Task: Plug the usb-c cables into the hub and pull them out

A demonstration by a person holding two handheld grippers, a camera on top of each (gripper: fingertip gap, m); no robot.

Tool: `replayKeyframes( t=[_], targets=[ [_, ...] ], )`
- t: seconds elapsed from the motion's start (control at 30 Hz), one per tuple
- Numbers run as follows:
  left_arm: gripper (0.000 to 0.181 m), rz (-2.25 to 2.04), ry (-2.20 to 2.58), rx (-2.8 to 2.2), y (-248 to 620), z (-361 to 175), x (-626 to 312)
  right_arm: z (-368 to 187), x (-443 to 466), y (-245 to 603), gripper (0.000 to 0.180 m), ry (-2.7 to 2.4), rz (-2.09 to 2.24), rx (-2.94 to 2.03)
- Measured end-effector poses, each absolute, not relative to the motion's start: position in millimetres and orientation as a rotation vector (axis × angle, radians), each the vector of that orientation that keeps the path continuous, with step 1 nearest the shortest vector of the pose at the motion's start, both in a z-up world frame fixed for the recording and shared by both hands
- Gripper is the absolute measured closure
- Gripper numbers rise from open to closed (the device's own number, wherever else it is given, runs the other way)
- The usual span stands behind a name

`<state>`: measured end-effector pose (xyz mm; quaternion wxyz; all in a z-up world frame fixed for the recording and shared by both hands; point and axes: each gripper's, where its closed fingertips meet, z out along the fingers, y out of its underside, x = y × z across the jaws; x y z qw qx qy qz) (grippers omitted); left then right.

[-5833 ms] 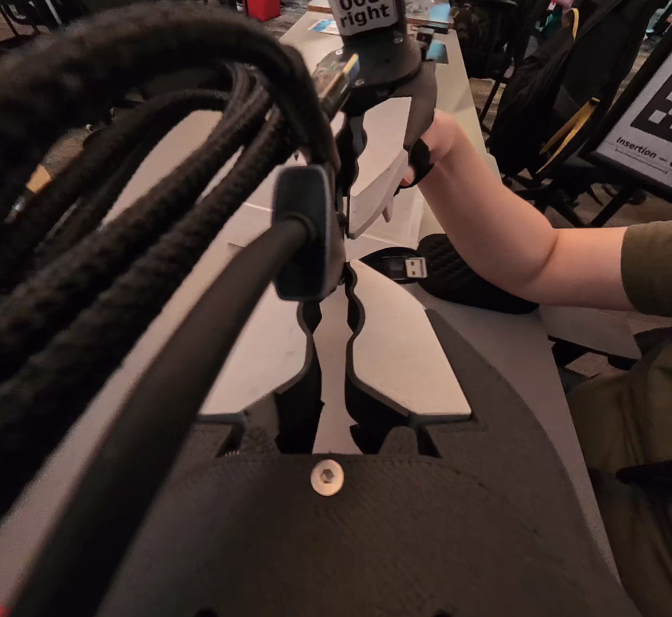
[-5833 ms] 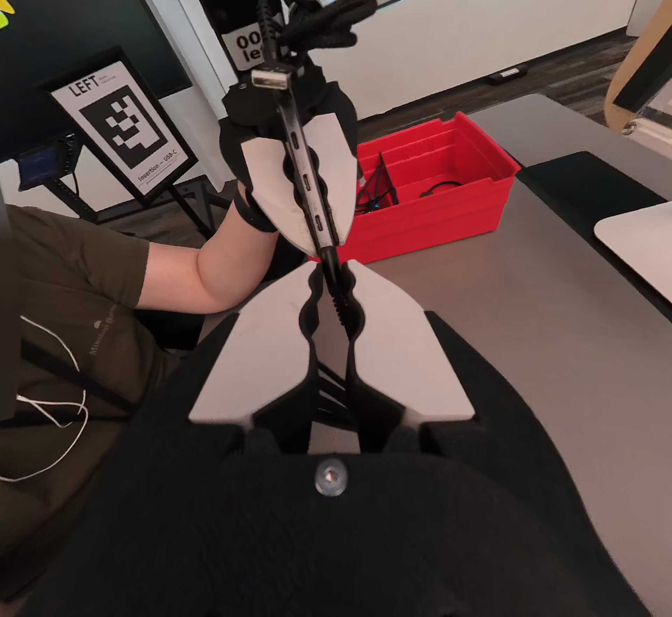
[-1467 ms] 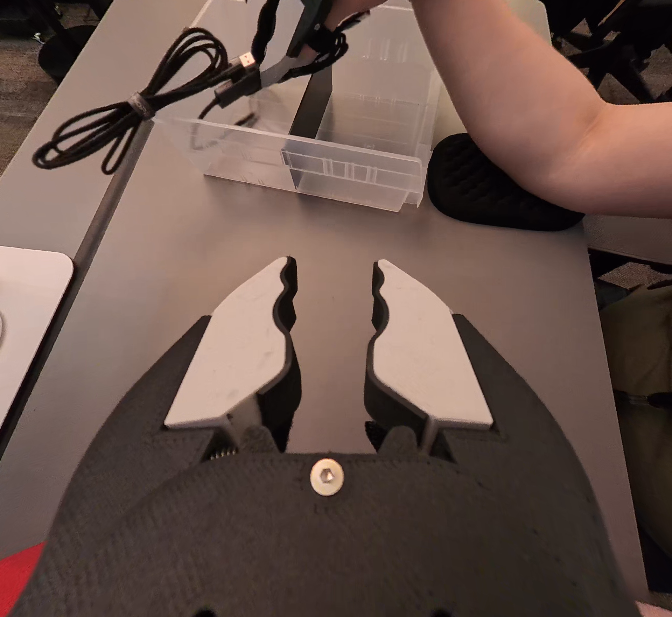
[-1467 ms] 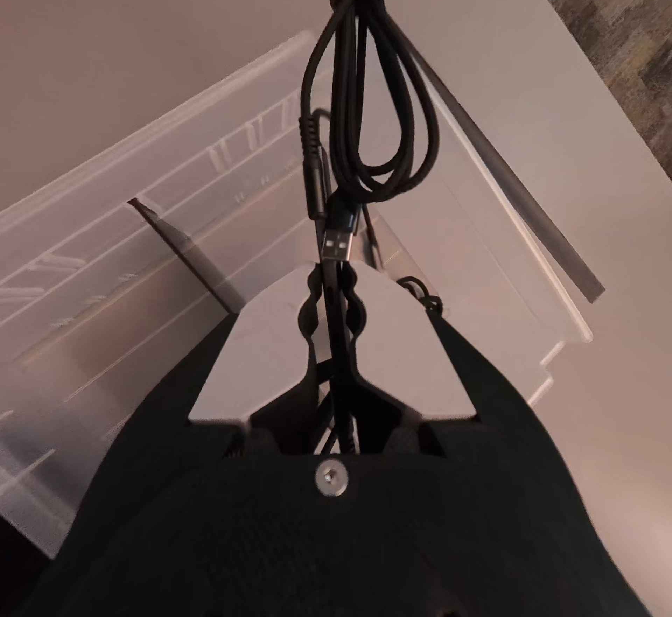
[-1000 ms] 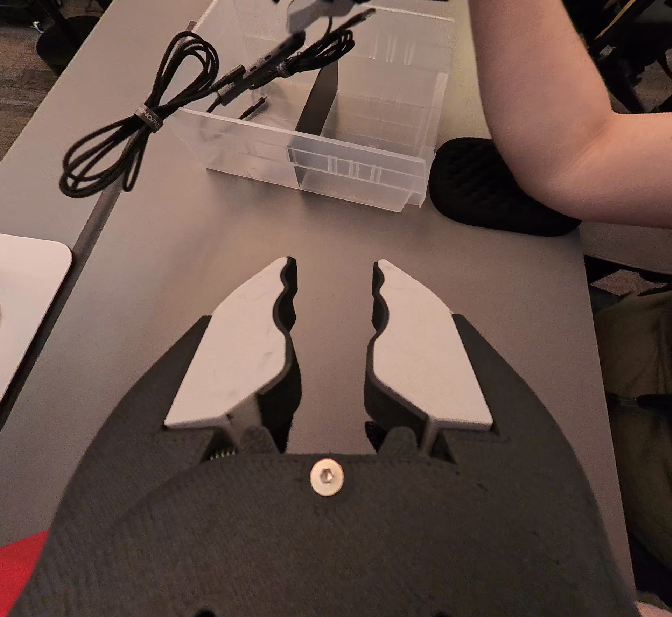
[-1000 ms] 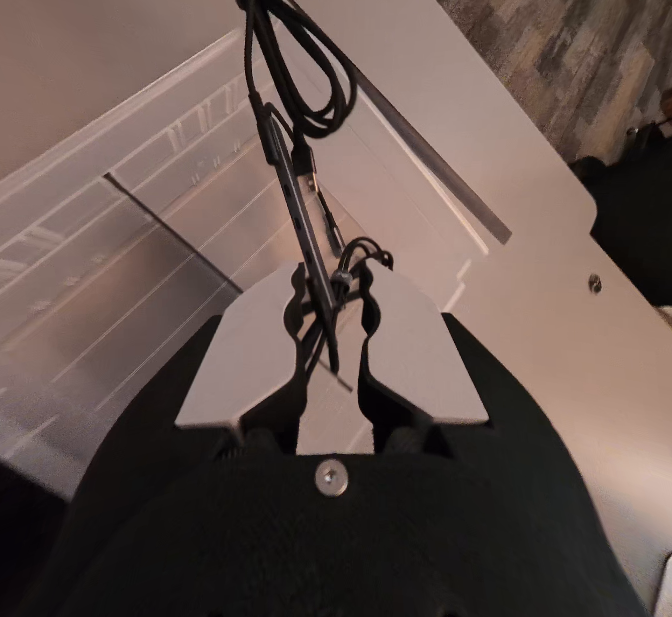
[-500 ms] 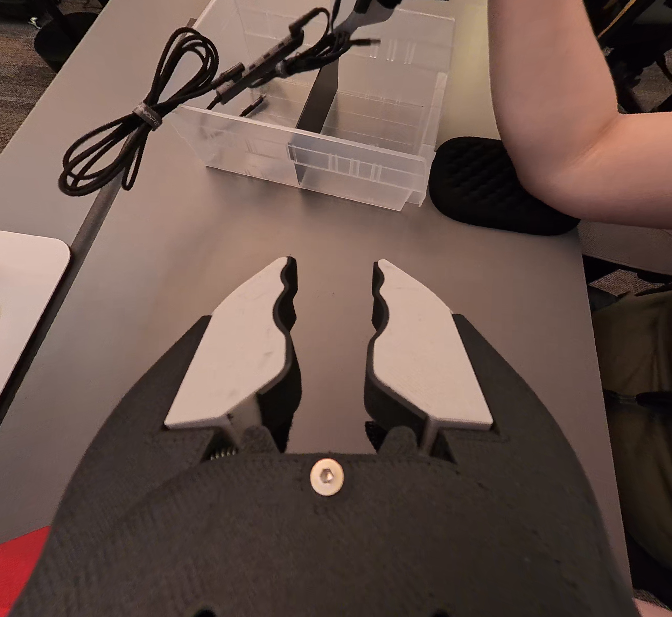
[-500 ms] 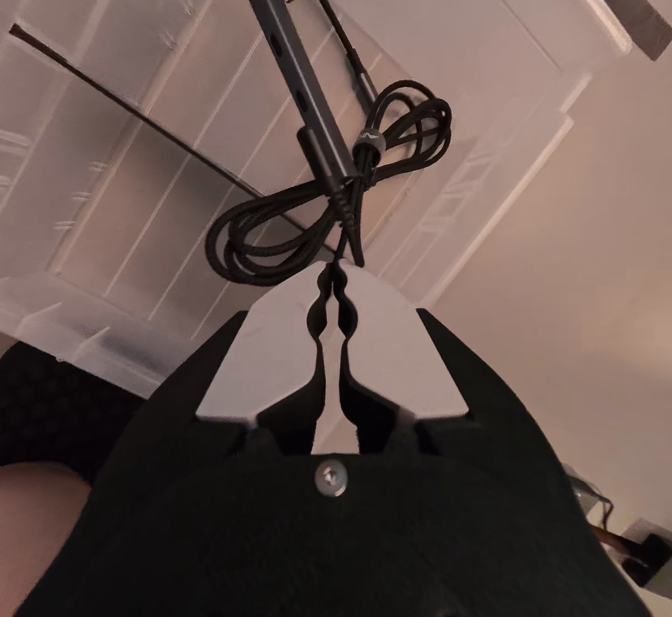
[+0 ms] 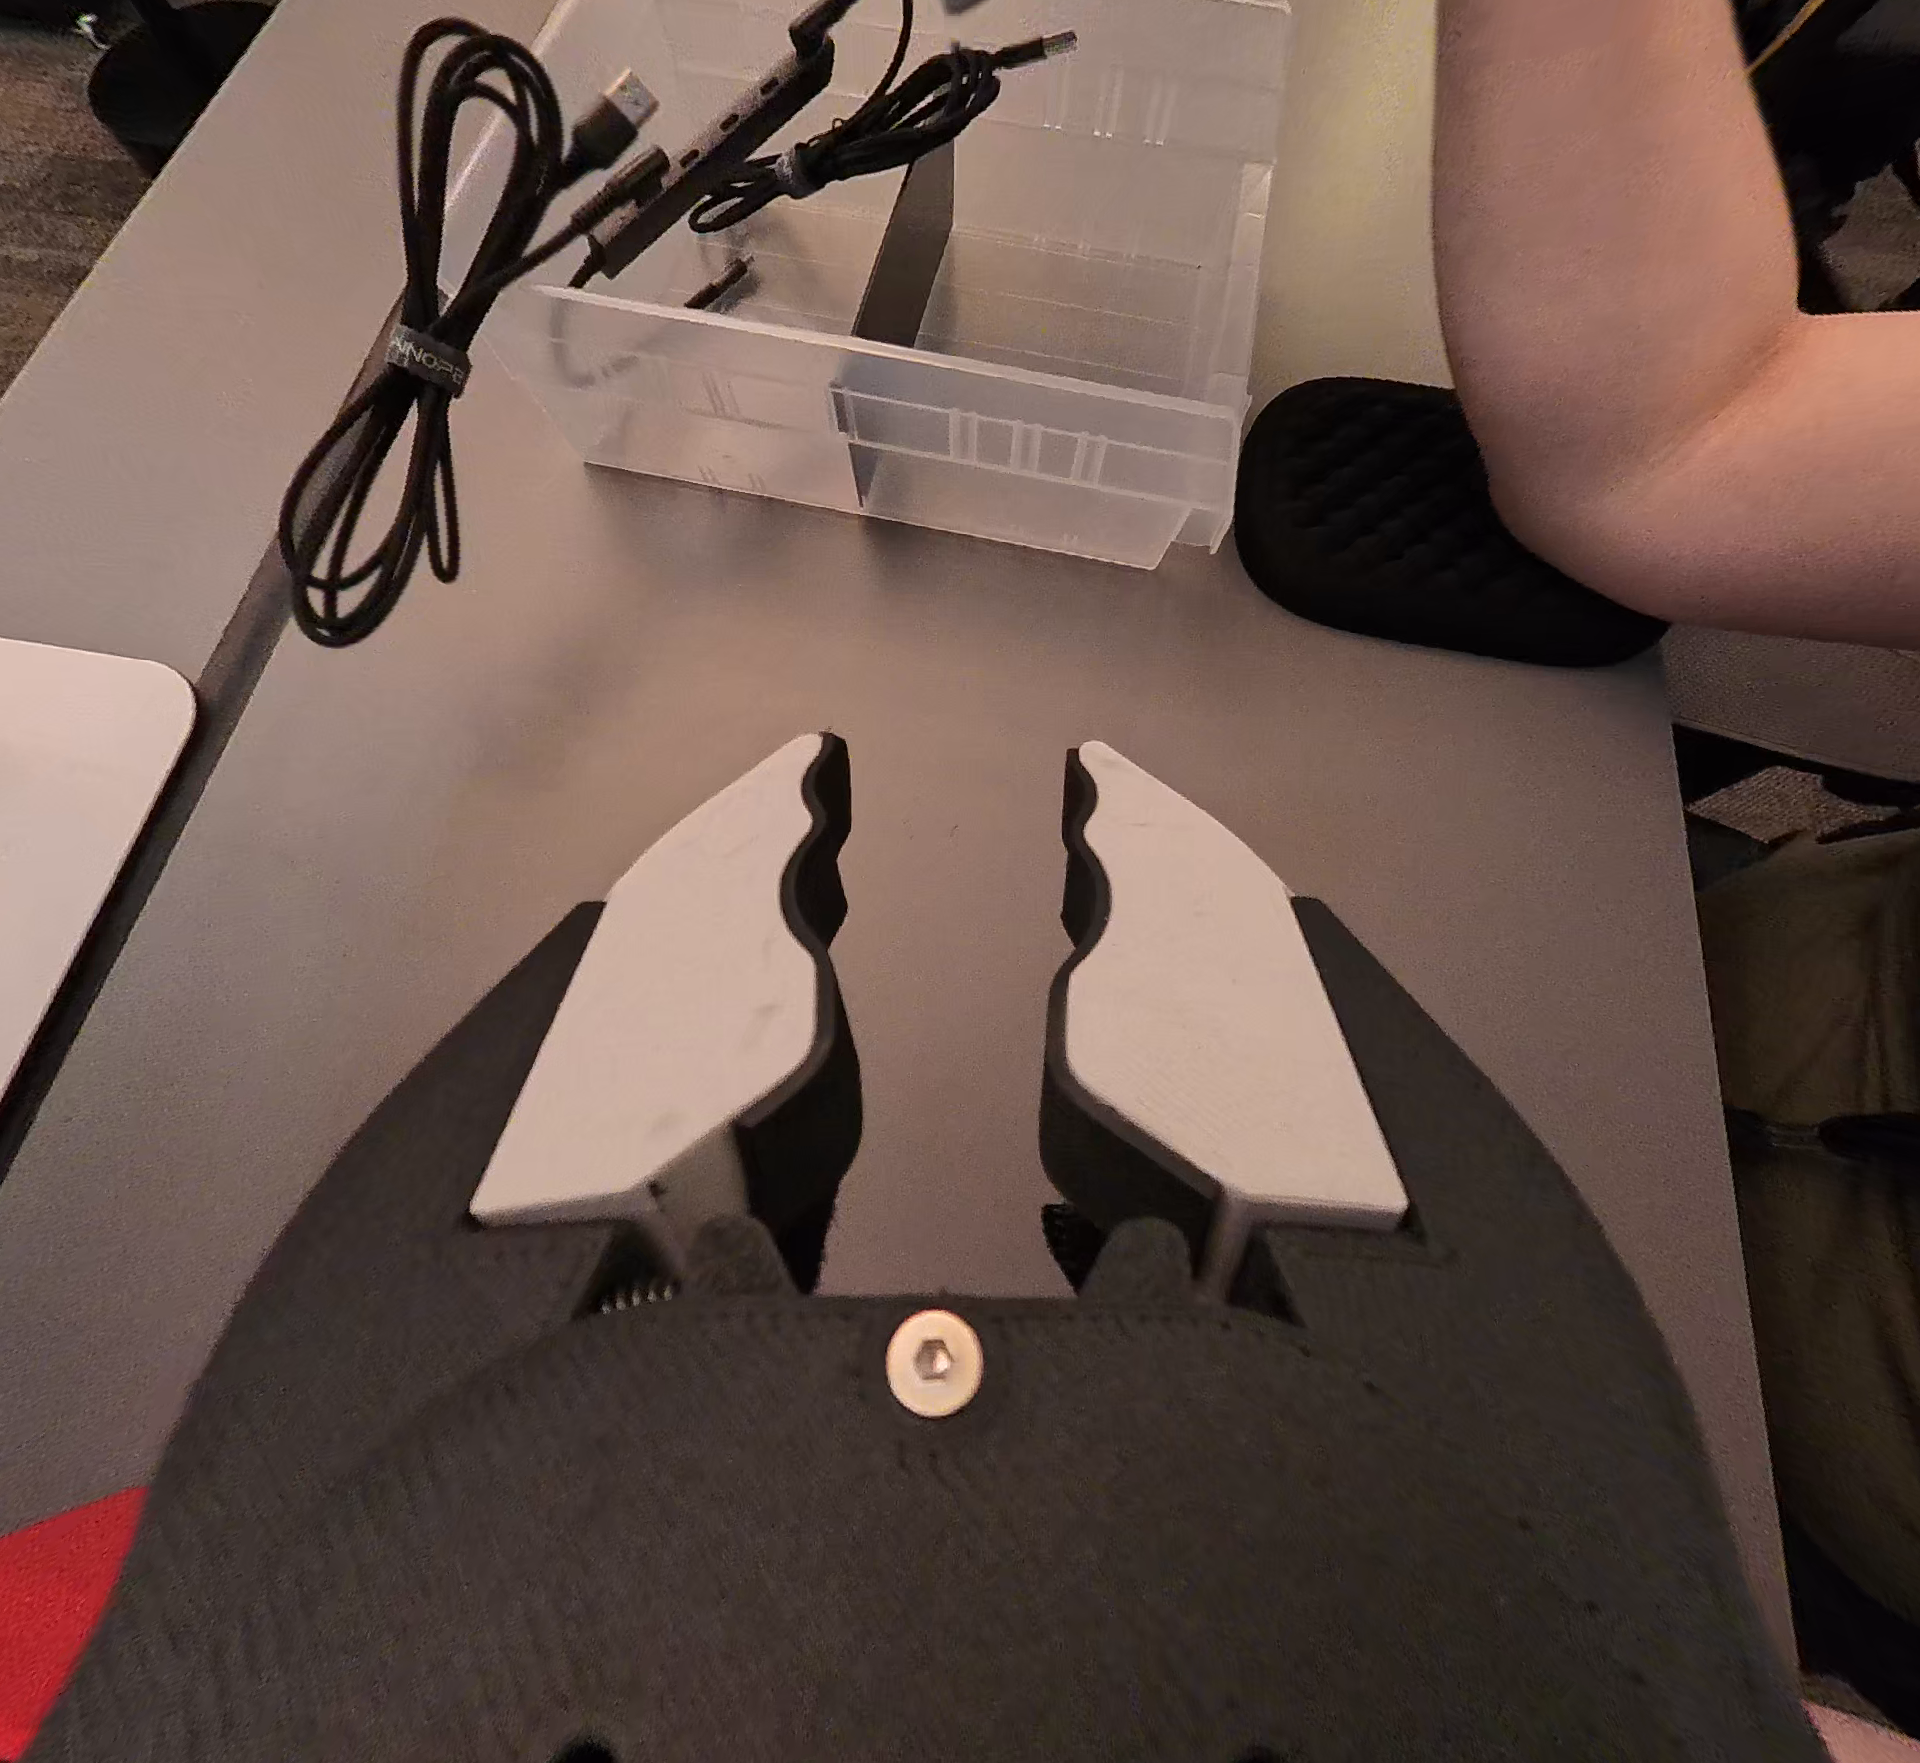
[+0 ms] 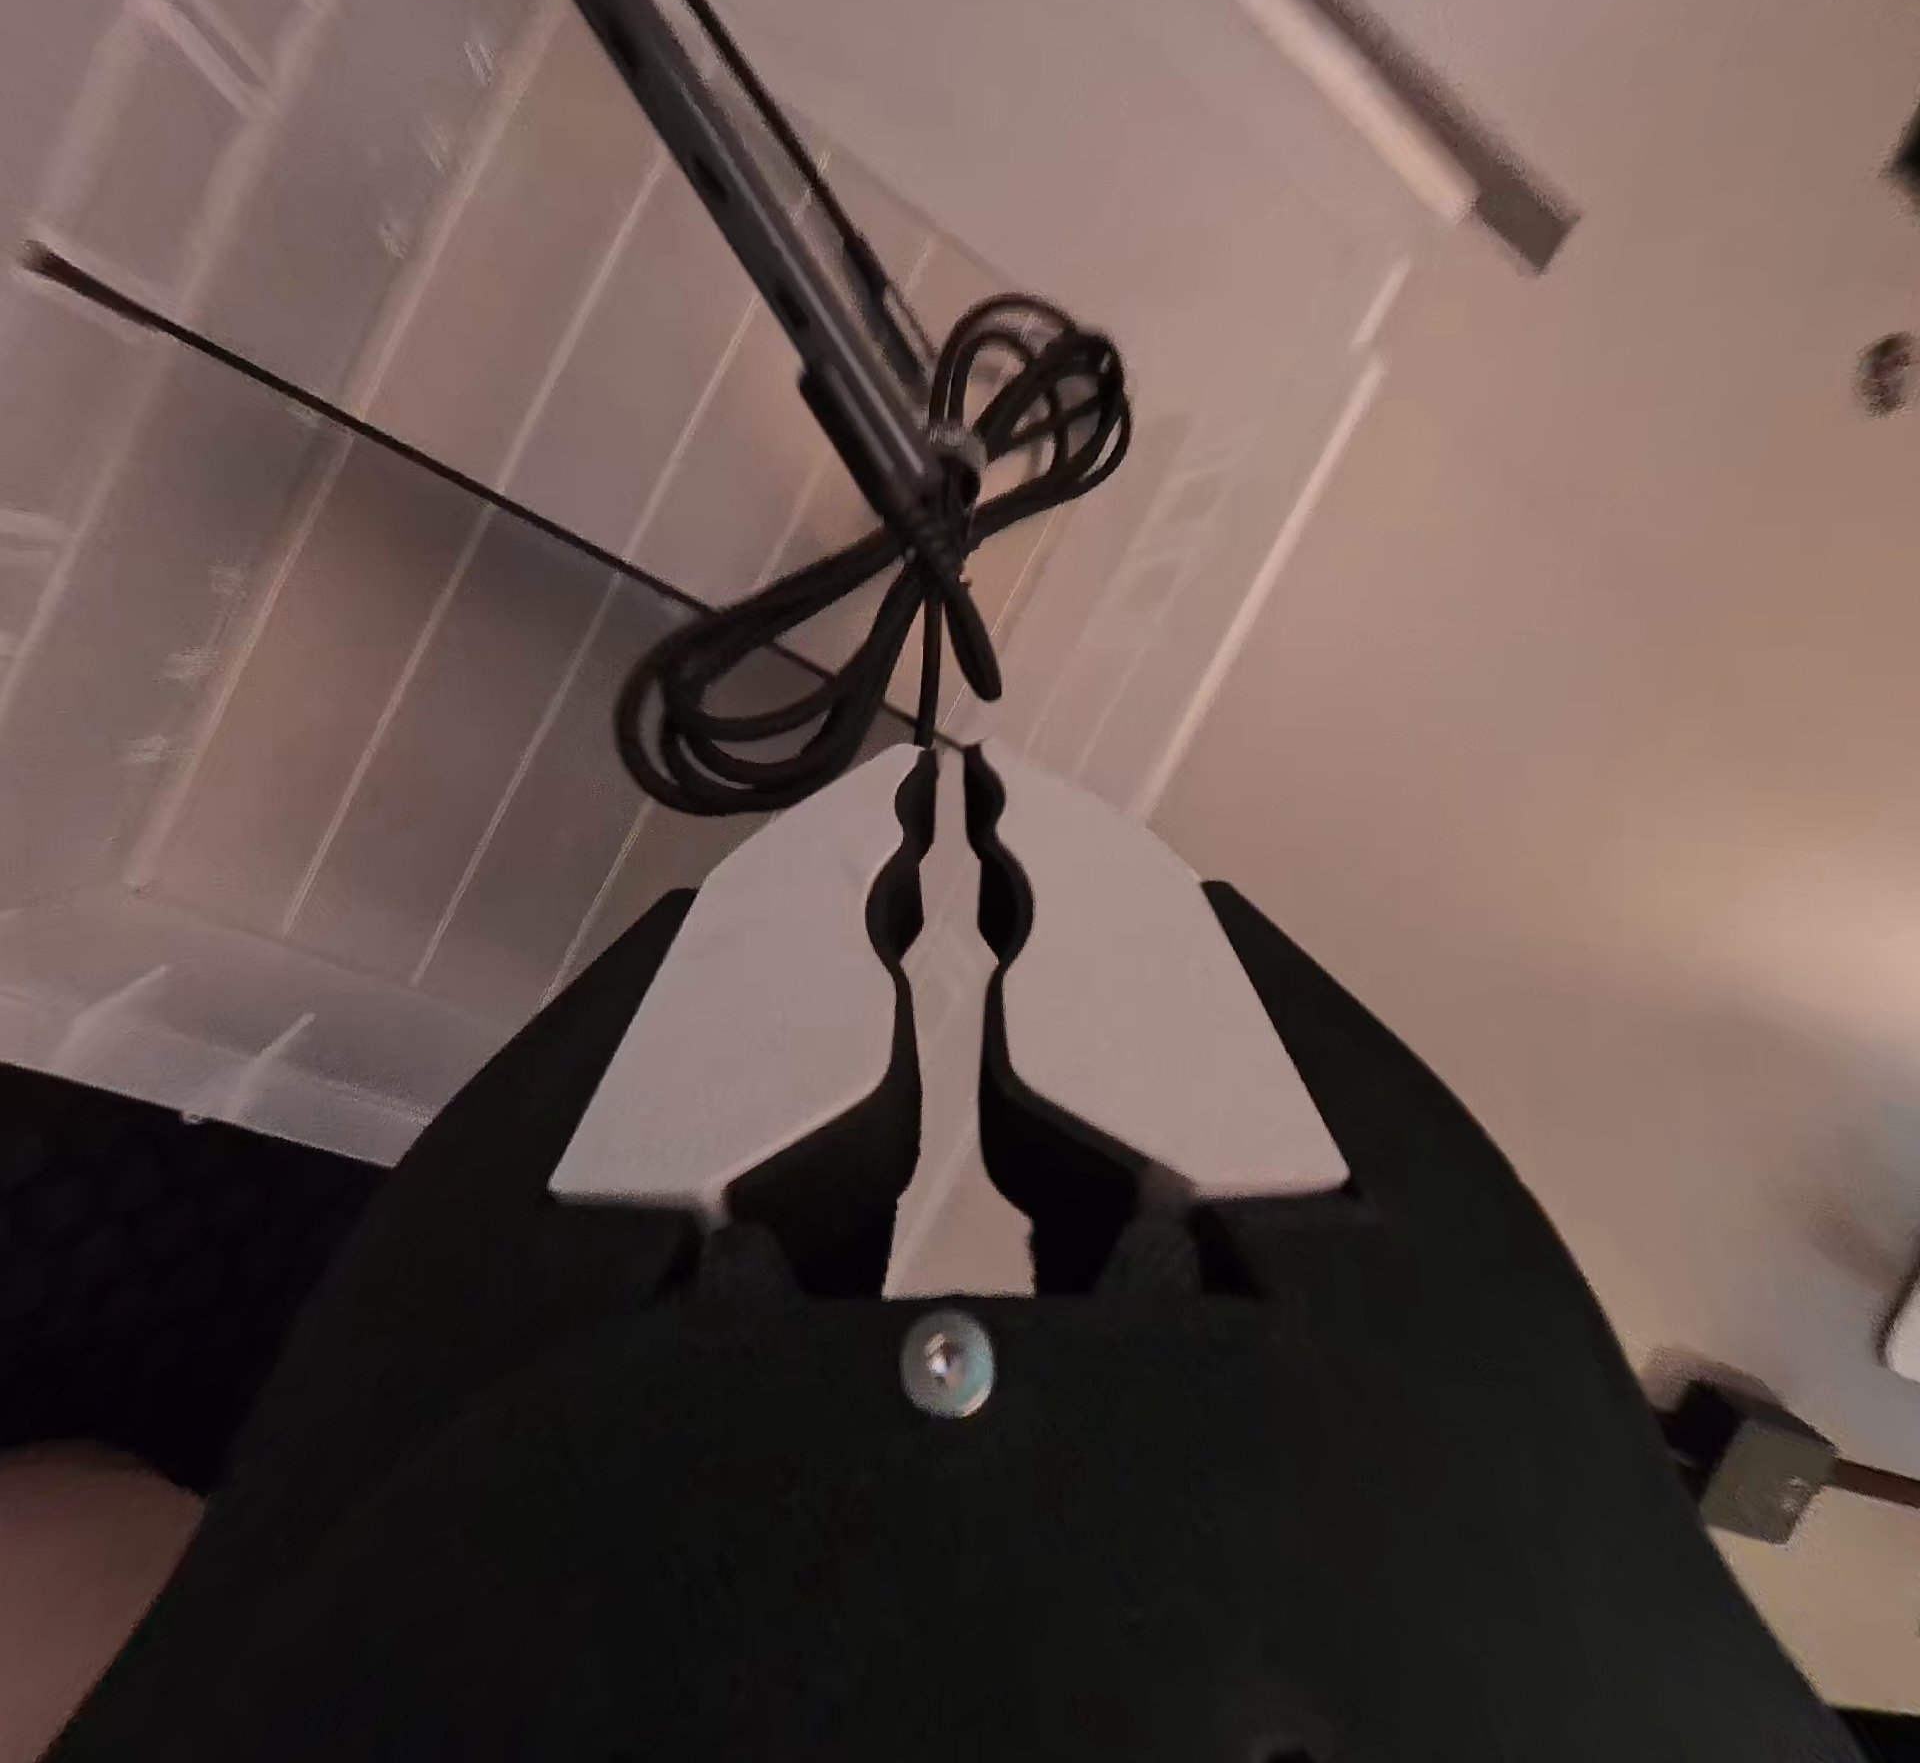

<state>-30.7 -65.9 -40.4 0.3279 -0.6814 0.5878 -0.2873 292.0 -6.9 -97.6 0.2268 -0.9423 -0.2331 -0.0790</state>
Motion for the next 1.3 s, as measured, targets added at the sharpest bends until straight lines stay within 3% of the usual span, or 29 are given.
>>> replayKeyframes(
  t=[0.13, 0.23, 0.43, 0.5, 0.93, 1.07, 1.3],
  targets=[
    [0.142, -0.753, 1.534, -1.788, -65, -40, -31, -35, 235, 28, 0.146, -0.779, -0.303, -2.213],
    [0.142, -0.733, 1.544, -1.796, -66, -43, -32, -14, 166, 67, 0.135, -0.945, -0.300, -1.847],
    [0.142, -0.725, 1.568, -1.791, -69, -44, -31, -75, 129, 110, 0.126, -1.092, -0.300, -1.863],
    [0.142, -0.730, 1.567, -1.790, -69, -43, -30, -95, 137, 115, 0.129, -1.146, -0.368, -1.918],
    [0.143, -0.749, 1.542, -1.787, -67, -39, -34, -88, 171, 120, 0.157, -0.912, -0.214, -1.985],
    [0.144, -0.771, 1.437, -1.795, -50, -39, -27, -61, 197, 114, 0.151, -0.776, -0.234, -1.938],
    [0.116, -0.517, 1.035, -1.730, 59, -87, 19, -58, 283, 71, 0.129, -0.606, -0.414, -2.171]
  ],
)
